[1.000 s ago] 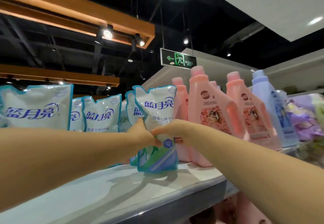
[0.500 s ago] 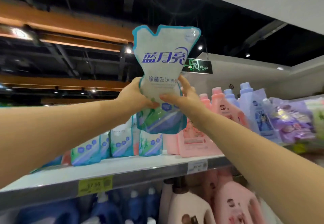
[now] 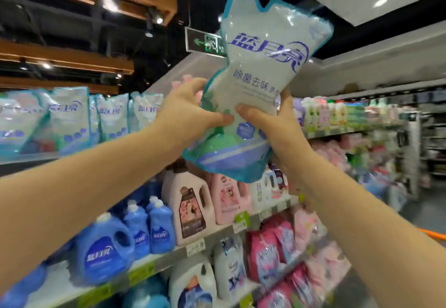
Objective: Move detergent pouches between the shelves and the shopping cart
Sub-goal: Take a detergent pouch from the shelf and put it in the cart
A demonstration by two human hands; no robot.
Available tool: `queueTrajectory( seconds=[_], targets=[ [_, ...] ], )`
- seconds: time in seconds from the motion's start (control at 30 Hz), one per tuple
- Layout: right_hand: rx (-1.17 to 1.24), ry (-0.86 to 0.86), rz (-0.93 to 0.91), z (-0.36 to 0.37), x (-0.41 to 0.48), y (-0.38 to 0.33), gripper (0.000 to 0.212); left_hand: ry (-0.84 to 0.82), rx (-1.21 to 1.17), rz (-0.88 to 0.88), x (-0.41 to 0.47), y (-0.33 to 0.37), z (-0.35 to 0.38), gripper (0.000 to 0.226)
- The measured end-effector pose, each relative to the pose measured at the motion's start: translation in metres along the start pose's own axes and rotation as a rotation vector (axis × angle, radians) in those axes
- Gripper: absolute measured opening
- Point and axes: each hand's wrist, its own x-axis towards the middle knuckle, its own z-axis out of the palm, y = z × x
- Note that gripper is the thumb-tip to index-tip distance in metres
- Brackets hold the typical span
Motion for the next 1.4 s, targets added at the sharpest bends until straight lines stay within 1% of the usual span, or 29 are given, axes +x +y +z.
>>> queueTrajectory(
  seconds=[0.07, 0.1, 0.2, 0.27, 0.37, 0.4, 0.5, 0.57, 0.63, 0.7, 0.77, 0.8, 0.9, 1.0, 1.03, 1.07, 1.1, 1.17, 1.2, 1.23, 1.33, 1.4],
  targets=[
    [0.061, 0.053, 0.083, -0.03, -0.038, -0.009, 0.094, -0.055, -0.086, -0.057, -0.029, 0.011, 0.028, 0.048],
    [0.062, 0.094, 0.117, -0.047, -0.056, -0.014, 0.094, -0.087, -0.112, -0.092, -0.043, 0.015, 0.043, 0.051],
    [-0.015, 0.207, 0.176, -0.101, -0.107, -0.024, 0.097, -0.161, -0.172, -0.181, -0.086, 0.026, 0.096, 0.056],
    [-0.05, 0.266, 0.222, -0.139, -0.137, -0.026, 0.1, -0.189, -0.215, -0.217, -0.111, 0.029, 0.136, 0.051],
    [-0.1, 0.365, 0.301, -0.197, -0.18, -0.022, 0.113, -0.255, -0.265, -0.284, -0.149, 0.033, 0.199, 0.046],
    [-0.128, 0.393, 0.323, -0.218, -0.195, -0.018, 0.112, -0.28, -0.289, -0.317, -0.162, 0.032, 0.221, 0.046],
    [-0.196, 0.486, 0.425, -0.281, -0.238, -0.008, 0.096, -0.344, -0.302, -0.433, -0.2, 0.03, 0.289, 0.049],
    [-0.225, 0.555, 0.496, -0.323, -0.266, -0.002, 0.094, -0.408, -0.317, -0.51, -0.225, 0.027, 0.338, 0.049],
    [-0.247, 0.618, 0.585, -0.362, -0.296, 0.006, 0.091, -0.488, -0.314, -0.563, -0.252, 0.019, 0.384, 0.043],
    [-0.277, 0.689, 0.693, -0.393, -0.327, 0.014, 0.083, -0.579, -0.314, -0.644, -0.279, 0.007, 0.426, 0.031],
    [-0.31, 0.741, 0.797, -0.42, -0.358, 0.031, 0.078, -0.679, -0.289, -0.694, -0.305, -0.01, 0.462, 0.028],
    [-0.324, 0.761, 0.852, -0.431, -0.374, 0.042, 0.08, -0.729, -0.258, -0.714, -0.317, -0.02, 0.477, 0.027],
    [-0.358, 0.848, 1.029, -0.458, -0.409, 0.079, 0.086, -0.877, -0.182, -0.79, -0.346, -0.063, 0.52, 0.04],
    [-0.396, 0.922, 1.19, -0.472, -0.44, 0.126, 0.102, -1.013, -0.09, -0.825, -0.376, -0.105, 0.556, 0.039],
    [-0.401, 0.965, 1.23, -0.474, -0.45, 0.139, 0.103, -1.053, -0.075, -0.853, -0.387, -0.117, 0.566, 0.04],
    [-0.402, 1.012, 1.261, -0.479, -0.461, 0.152, 0.101, -1.095, -0.066, -0.888, -0.398, -0.129, 0.576, 0.04],
    [-0.407, 1.052, 1.296, -0.483, -0.47, 0.164, 0.093, -1.132, -0.07, -0.92, -0.409, -0.142, 0.585, 0.041],
    [-0.412, 1.095, 1.376, -0.491, -0.488, 0.185, 0.076, -1.238, -0.043, -0.957, -0.431, -0.164, 0.601, 0.042],
    [-0.412, 1.114, 1.422, -0.493, -0.498, 0.196, 0.073, -1.293, -0.002, -0.965, -0.442, -0.173, 0.607, 0.043],
    [-0.412, 1.127, 1.459, -0.494, -0.507, 0.206, 0.072, -1.336, 0.041, -0.976, -0.453, -0.181, 0.612, 0.045],
    [-0.447, 1.154, 1.575, -0.49, -0.532, 0.228, 0.078, -1.458, 0.12, -1.042, -0.483, -0.198, 0.62, 0.048],
    [-0.501, 1.145, 1.674, -0.487, -0.544, 0.234, 0.082, -1.525, 0.058, -1.126, -0.501, -0.206, 0.622, 0.063]
  ],
)
